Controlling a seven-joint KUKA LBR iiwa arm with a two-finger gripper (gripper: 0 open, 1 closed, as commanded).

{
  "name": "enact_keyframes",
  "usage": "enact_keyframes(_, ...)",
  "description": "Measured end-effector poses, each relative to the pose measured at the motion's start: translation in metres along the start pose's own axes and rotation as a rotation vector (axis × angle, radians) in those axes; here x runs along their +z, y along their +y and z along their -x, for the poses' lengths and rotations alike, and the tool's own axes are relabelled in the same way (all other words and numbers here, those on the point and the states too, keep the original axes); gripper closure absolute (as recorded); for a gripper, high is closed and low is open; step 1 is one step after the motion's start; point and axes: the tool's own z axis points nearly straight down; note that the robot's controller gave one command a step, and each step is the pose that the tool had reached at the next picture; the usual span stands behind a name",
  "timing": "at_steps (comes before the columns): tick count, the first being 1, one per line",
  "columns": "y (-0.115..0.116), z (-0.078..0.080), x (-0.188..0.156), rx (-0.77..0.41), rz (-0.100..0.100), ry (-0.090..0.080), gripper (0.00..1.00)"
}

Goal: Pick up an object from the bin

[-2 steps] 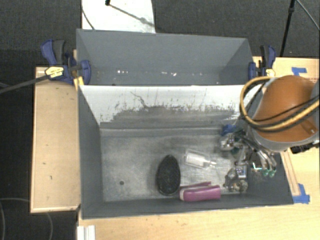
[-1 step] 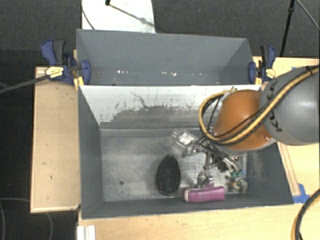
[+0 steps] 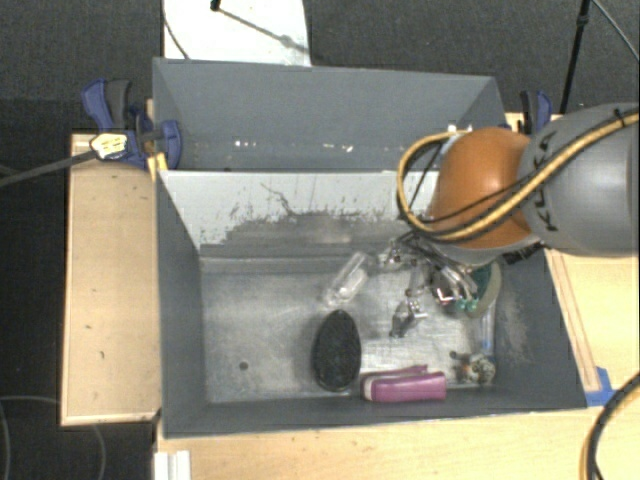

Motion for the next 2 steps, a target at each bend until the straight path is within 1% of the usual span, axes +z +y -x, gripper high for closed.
enact_keyframes(1, 0.046, -0.045, -0.044, -0.115, 0.002, 0.006, 0.00)
enact_keyframes(2, 0.088, -0.032, 0.038, -0.389, 0.003, -0.002, 0.00)
